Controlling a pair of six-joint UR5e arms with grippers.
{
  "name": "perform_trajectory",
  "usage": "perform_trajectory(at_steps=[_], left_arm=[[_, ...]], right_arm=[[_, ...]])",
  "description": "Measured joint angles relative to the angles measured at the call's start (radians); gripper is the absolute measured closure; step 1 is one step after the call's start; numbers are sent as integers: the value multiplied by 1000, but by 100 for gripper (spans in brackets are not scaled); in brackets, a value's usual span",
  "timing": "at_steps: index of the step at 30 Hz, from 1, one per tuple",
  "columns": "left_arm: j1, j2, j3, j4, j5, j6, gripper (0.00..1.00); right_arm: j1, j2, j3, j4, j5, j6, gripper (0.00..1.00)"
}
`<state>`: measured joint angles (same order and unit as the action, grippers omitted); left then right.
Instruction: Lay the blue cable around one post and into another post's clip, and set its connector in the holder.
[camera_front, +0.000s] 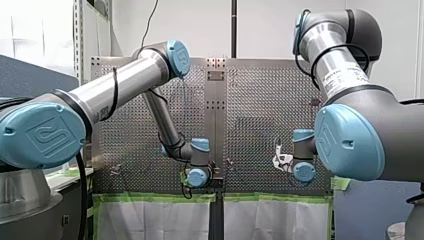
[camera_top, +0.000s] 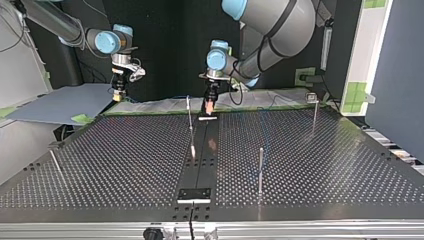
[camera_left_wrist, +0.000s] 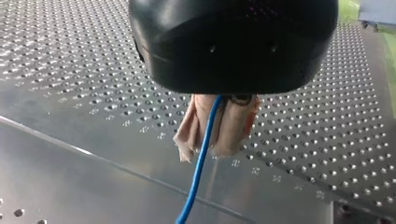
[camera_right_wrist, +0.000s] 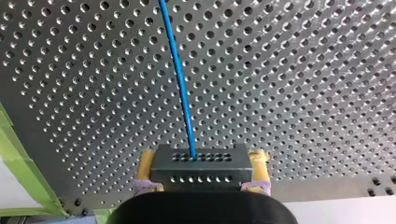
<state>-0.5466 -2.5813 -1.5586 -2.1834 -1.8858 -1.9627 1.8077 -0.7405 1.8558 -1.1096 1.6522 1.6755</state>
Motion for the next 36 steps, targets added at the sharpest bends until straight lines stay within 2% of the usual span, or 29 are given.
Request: perform_trajectory(at_steps=[10,16,22,26,36], left_arm=[[18,0,38,-35,13,16,100],[30,0,42,-40,18,27,100],[43,-1,43,-49,18,54,100],[47,0,49,-52,19,65,100],[49,0,73,-55,21,73,100]], right_arm=[[-10,44,-41,2,-2,7,88],[-17,73,-90,31,-5,11,88],[-19,123,-144,59,-6,9,88],[-20,154,-184,65,-19,7,88],[-30,167,-273,68,-60,10,91]])
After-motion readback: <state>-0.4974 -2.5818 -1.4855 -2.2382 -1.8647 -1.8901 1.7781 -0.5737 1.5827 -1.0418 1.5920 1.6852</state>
